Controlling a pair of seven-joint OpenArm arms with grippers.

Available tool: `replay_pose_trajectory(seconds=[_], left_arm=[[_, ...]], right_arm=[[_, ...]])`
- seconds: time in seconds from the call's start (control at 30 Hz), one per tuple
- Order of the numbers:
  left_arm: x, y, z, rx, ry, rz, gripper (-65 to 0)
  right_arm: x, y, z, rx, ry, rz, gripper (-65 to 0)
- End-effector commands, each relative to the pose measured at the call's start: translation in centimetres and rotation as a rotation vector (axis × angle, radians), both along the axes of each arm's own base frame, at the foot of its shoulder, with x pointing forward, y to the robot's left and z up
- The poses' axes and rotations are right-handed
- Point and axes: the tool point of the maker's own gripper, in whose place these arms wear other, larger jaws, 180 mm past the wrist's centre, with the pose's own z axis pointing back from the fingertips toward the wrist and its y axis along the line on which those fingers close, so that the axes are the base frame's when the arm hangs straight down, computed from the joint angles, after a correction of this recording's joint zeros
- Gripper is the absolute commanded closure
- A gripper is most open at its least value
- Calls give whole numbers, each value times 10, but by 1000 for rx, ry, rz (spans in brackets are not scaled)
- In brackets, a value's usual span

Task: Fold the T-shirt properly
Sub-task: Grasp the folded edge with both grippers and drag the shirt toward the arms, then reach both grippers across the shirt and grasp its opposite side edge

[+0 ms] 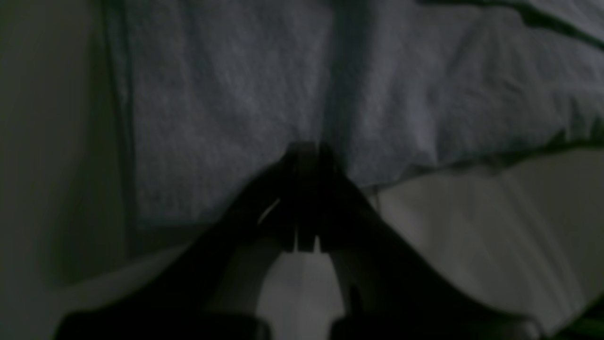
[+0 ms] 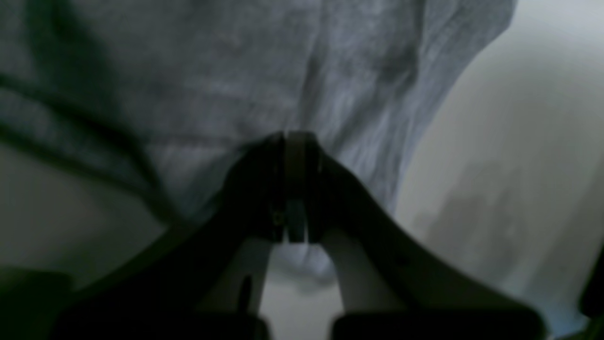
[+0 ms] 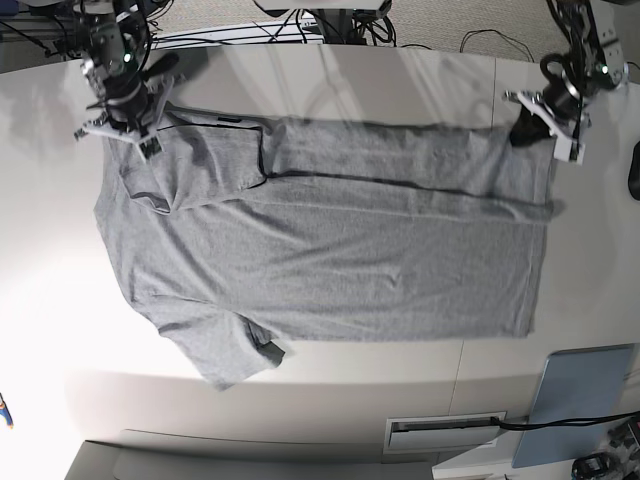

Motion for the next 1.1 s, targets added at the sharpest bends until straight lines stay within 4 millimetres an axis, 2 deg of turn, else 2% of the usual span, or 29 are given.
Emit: replay_pose_trajectory(seconds=[0.0, 0.1, 0.23, 0.37, 0.47, 0.63, 0.77, 0.87, 0.97, 1.07], left_arm=[[-42, 8, -25, 84, 180, -46, 0], [-64, 10, -26, 85, 194, -38, 0], [-91, 16, -24, 96, 220, -24, 0], [-108, 10, -20, 95, 240, -62, 0], [-117, 6, -15, 103, 252, -79, 0], [-128, 0, -5, 116, 259, -111, 0], [-116, 2, 3, 144, 222, -84, 0], [-98, -3, 16, 154, 165, -107, 0], [-76, -11, 32, 166, 91, -134, 0], [-53, -19, 51, 181, 16, -163, 0]], right_arm=[[-2, -5, 6, -33, -10, 11, 0], [-20, -14, 3, -67, 21, 9, 0], [-38, -36, 7, -82, 21, -30, 0], [-57, -55, 10, -96, 48, -54, 0], [-64, -61, 11, -107, 62, -60, 0], [-63, -61, 11, -106, 59, -59, 0], [-58, -58, 15, -97, 33, -45, 0], [-46, -52, 28, -91, -19, -28, 0], [-27, -50, 55, -102, -115, -12, 0], [-3, -49, 95, -131, -256, 24, 0]])
